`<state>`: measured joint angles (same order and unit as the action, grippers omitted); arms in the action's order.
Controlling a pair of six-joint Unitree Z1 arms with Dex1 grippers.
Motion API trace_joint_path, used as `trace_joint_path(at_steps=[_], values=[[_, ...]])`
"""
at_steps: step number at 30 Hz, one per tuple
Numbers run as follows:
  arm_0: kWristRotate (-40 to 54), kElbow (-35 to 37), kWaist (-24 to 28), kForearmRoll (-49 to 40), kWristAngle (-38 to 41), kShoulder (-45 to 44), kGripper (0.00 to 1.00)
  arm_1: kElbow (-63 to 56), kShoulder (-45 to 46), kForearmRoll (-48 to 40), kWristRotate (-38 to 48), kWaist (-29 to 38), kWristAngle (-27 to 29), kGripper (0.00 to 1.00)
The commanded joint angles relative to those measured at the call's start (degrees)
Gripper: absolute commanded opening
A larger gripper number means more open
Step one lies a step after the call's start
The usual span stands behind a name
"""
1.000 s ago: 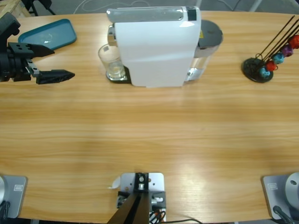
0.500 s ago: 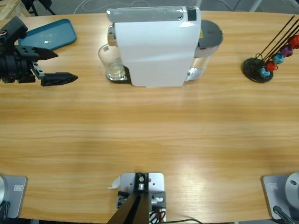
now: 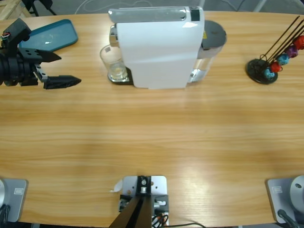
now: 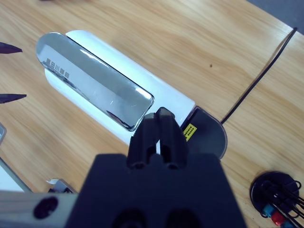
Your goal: Pour coffee
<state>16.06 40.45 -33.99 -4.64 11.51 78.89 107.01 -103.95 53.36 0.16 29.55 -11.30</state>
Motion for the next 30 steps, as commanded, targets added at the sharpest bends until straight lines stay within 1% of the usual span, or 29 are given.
trace_joint_path(at_steps=[1, 16, 26, 30], values=[[-1.6, -0.1, -0.5, 0.5, -2.0, 3.1, 1.0, -1.6, -3.6, 0.2, 0.1, 0.6, -1.6, 0.0], [-1.6, -0.5, -0.8, 0.5, -1.9, 3.9, 1.0, -4.0, -4.2, -0.5, 0.0, 0.6, 0.0, 0.0], [-1.6, -0.1, -0.9, 0.5, -2.2, 4.6, 1.0, -6.3, -4.2, -2.3, -0.1, 0.5, 0.1, 0.0], [-1.6, 0.5, -0.9, 0.9, -2.4, 5.3, 1.0, -8.8, -3.7, -2.6, 0.1, 0.5, -0.1, 0.0]])
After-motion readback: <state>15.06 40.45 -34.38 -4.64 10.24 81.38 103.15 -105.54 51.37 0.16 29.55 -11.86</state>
